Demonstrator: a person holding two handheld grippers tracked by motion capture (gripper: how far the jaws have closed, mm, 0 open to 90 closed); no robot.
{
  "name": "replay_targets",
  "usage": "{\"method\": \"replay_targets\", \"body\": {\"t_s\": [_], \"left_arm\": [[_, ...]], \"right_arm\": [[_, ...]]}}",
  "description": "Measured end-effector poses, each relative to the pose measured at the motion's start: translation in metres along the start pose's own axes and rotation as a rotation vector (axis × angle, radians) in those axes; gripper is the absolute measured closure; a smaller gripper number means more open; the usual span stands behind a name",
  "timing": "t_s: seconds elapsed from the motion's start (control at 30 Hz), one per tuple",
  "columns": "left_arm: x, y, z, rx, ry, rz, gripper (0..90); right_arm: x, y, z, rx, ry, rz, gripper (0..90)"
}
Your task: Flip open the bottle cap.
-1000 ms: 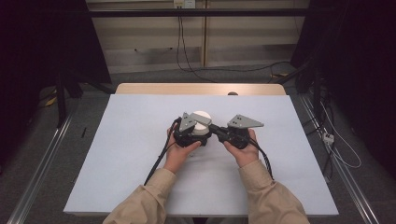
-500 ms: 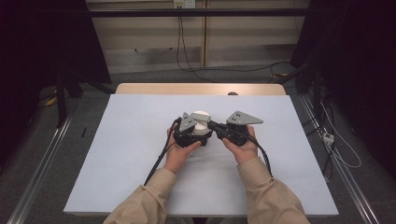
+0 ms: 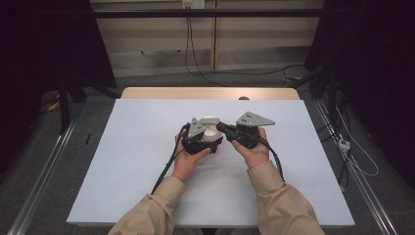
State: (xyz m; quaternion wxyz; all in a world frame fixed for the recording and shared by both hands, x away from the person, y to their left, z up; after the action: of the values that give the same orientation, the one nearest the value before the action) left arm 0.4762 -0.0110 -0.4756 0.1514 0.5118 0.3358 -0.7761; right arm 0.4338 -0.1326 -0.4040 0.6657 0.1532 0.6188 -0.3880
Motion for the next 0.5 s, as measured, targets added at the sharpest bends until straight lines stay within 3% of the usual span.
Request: {"method": "replay_targets", "body": {"t_s": [0.5], "left_arm": [[0.0002,0.0000,0.0003,-0.001,-0.002,-0.001,18.5]], "right_arm": [[-0.0028,0.0065,-0.0004,-0.010,0.001,-0.002,90.0]]}}
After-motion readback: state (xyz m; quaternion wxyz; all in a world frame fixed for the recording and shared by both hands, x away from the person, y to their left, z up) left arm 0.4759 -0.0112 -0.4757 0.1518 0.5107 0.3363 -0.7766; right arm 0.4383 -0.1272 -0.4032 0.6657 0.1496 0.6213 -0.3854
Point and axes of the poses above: each handheld gripper's, and its own axes: y roughly forward along the jaws, x roughly out of its underside, z roughly to its right, the point moved 5 cm from there along y, roughly forward along the jaws, and after that the axes turned 15 degrees about -y, right-handed, at the moved point
